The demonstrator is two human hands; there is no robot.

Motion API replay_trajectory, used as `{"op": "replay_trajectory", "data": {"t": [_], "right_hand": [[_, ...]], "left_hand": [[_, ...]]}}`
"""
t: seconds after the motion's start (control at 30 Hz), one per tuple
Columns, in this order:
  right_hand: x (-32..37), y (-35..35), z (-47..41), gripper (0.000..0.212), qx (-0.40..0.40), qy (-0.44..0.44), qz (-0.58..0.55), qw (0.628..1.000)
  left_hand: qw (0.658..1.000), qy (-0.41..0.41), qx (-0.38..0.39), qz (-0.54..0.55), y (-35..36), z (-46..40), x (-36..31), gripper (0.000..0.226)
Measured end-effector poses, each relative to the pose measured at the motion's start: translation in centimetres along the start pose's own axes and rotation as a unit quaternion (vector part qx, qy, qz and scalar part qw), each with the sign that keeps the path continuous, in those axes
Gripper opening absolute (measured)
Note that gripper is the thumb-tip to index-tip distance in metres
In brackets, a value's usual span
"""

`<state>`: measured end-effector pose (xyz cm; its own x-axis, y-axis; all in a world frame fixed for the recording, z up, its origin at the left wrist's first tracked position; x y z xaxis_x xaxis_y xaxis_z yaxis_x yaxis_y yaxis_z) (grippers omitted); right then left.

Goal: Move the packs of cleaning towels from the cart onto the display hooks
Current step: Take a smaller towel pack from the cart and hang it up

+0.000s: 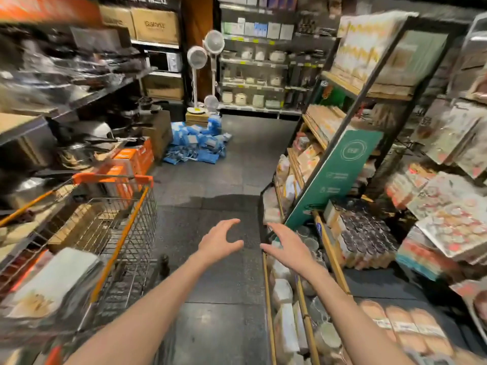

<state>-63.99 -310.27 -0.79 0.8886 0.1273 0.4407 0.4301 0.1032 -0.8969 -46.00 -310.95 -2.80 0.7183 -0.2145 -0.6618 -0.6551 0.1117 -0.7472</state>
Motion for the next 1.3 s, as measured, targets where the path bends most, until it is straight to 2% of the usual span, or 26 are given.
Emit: {"op": "replay_trajectory", "data": {"t": [0.43,0.77,1.07,1.2,1.3], "right_hand": [[15.6,9.1,-13.4,0.072,0.095,-0.122,0.051,0.987],[26.7,17.6,-24.9,0.072,0.179,-0.249,0.076,0.949],[36.3,21.7,-34.8,0.072,0.264,-0.364,0.066,0.891],[40.2,25.8,-35.3,0.072,0.302,-0.413,0.073,0.856],[42.6,29.1,-34.5,0.074,0.335,-0.434,0.074,0.833]], "left_hand": [[0.987,-0.11,-0.121,-0.007,-13.3,1.6,15.6,0.065],[0.947,-0.235,-0.22,0.018,-19.7,-0.7,26.4,0.063],[0.875,-0.354,-0.326,0.047,-24.2,-2.4,33.7,0.066],[0.842,-0.402,-0.351,0.076,-23.1,0.2,36.6,0.067],[0.8,-0.45,-0.385,0.097,-22.2,3.3,38.9,0.065]]}}
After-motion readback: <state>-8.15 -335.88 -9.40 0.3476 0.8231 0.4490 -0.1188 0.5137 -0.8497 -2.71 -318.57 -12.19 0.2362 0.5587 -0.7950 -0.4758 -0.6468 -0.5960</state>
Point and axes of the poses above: each hand's wrist, its own z-axis away from the middle knuckle, its own y-axis out of the palm, x = y × z, the point moved 9 cm from there along -z, towards the middle knuckle, and after that the axes turned 8 degrees about y, right-handed, at the moved point
